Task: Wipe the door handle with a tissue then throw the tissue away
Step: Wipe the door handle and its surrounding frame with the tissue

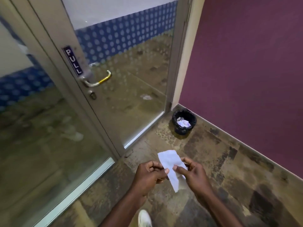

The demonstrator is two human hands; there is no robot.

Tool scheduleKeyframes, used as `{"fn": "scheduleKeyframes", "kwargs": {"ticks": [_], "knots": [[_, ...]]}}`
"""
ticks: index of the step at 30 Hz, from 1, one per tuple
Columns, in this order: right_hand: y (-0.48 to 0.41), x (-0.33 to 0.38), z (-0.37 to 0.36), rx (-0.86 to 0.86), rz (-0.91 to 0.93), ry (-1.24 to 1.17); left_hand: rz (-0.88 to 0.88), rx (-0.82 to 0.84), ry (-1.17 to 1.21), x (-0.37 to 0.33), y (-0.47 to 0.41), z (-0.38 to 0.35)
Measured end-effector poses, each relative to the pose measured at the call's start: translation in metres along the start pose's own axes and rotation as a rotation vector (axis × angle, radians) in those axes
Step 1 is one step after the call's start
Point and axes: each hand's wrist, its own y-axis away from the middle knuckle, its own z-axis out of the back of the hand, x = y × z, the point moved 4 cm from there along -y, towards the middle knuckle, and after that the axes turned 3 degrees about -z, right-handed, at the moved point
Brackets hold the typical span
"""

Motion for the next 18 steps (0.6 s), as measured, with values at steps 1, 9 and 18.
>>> {"fn": "scheduleKeyframes", "kwargs": {"ticks": [1, 9, 18], "knots": [[-0.006, 0.006, -0.010, -0.019, 0.031, 0.005, 0.003, -0.002, 0.015, -0.001, -0.003, 0.008], [-0.049, 0.053, -0.078, 0.110, 0.226, 0.157, 0.082, -0.122, 0.268, -0.024, -0.021, 0.062], [-0.113, 0.094, -0.126, 0.255, 0.189, 0.027, -0.012, -0.205, 0.296, -0.072, -0.052, 0.087]]}}
